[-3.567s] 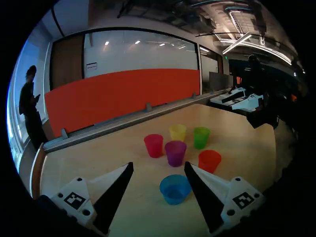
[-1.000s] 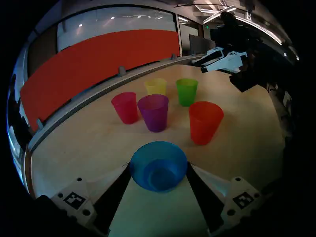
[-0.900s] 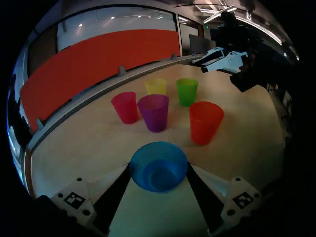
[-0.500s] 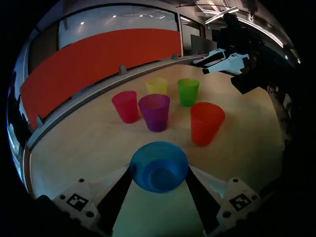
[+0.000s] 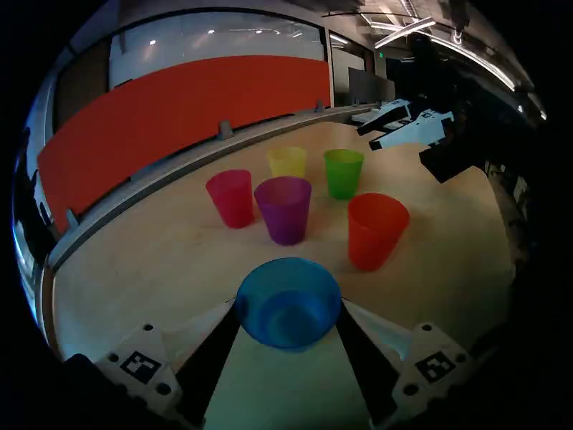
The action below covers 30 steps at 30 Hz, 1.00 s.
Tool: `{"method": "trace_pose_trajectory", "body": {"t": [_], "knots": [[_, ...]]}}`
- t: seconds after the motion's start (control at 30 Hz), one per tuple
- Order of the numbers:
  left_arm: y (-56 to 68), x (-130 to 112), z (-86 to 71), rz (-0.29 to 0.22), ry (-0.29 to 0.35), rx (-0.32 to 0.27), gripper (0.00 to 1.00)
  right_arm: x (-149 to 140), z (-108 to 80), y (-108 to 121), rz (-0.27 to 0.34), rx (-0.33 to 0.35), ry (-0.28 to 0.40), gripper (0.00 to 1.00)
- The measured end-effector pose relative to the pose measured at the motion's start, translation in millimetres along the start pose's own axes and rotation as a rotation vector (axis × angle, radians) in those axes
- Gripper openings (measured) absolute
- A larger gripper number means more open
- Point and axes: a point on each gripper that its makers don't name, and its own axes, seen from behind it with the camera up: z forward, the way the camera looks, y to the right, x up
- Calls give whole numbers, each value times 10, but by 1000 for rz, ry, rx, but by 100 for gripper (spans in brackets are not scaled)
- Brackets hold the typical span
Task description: Pour water
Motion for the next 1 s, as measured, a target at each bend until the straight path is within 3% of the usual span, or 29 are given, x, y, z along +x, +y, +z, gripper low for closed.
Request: {"method": "trace_pose_trajectory", "body": {"t": [0.47, 1.0], "knots": [[-87, 262, -73, -25, 65, 15, 87, -183, 192, -19, -8, 3, -35, 100], [-175, 405, -162, -33, 107, 38, 87, -329, 423, 21, -24, -9, -66, 100]]}}
